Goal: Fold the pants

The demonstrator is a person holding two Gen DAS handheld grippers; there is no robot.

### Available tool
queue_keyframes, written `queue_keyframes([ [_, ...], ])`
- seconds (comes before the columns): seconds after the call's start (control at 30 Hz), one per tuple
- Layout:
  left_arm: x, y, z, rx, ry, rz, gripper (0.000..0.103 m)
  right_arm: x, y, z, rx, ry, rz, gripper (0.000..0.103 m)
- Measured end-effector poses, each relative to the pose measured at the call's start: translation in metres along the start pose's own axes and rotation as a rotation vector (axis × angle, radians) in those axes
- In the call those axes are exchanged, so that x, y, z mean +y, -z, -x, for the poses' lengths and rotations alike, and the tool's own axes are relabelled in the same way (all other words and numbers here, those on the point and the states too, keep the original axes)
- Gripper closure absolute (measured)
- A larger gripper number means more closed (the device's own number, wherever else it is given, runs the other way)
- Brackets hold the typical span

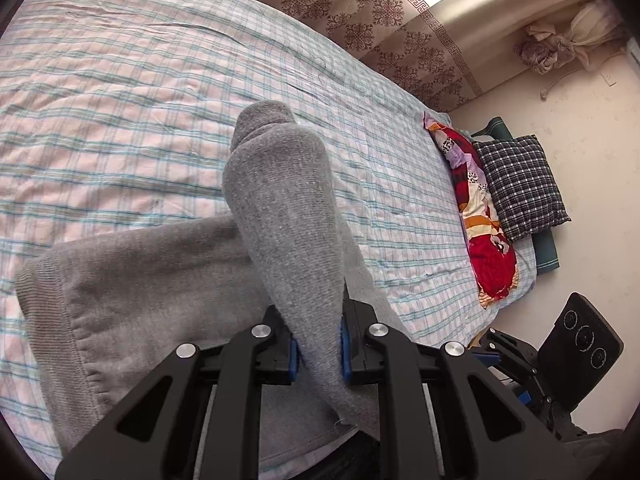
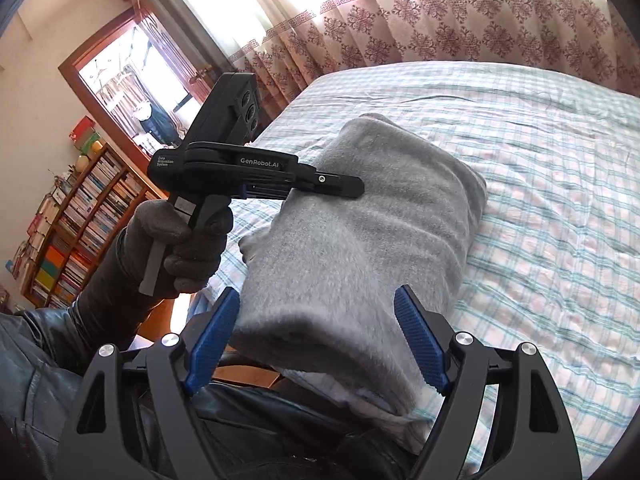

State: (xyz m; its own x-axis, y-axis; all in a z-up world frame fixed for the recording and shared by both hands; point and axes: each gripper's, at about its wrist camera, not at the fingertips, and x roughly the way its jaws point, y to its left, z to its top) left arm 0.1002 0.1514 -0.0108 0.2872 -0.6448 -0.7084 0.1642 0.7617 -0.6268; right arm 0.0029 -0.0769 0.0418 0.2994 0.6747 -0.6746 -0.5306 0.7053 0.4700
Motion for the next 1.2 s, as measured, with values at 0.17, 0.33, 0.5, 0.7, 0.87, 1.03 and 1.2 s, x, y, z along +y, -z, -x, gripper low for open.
queue_keyframes([
  [0.17, 0.047, 0.003, 0.027, -0.030, -0.047, 0.049, 0.088, 0.007, -0.007, -0.014, 0.032, -0.117, -0.021, 0.024],
  [0.33, 0.084, 0.006, 0.039, -0.035, -0.079, 0.085, 0.088, 0.014, -0.008, -0.036, 0.085, -0.103, 0.005, 0.024],
  [0.5, 0.111, 0.011, 0.044, -0.046, -0.094, 0.133, 0.088, 0.011, -0.008, -0.067, 0.159, -0.087, 0.017, 0.024],
  [0.7, 0.124, 0.010, 0.053, -0.058, -0.127, 0.134, 0.088, 0.019, -0.003, -0.103, 0.264, -0.120, 0.038, 0.024],
  [0.87, 0.139, 0.012, 0.041, -0.027, -0.194, 0.155, 0.079, 0.016, 0.007, -0.133, 0.349, -0.148, 0.026, 0.023],
  [1.03, 0.138, 0.020, 0.054, -0.078, -0.288, 0.172, 0.067, 0.008, 0.008, -0.137, 0.356, -0.180, -0.020, 0.024],
  [1.2, 0.099, 0.034, 0.090, -0.173, -0.351, 0.097, 0.057, 0.013, -0.004, -0.113, 0.275, -0.161, 0.002, 0.024],
])
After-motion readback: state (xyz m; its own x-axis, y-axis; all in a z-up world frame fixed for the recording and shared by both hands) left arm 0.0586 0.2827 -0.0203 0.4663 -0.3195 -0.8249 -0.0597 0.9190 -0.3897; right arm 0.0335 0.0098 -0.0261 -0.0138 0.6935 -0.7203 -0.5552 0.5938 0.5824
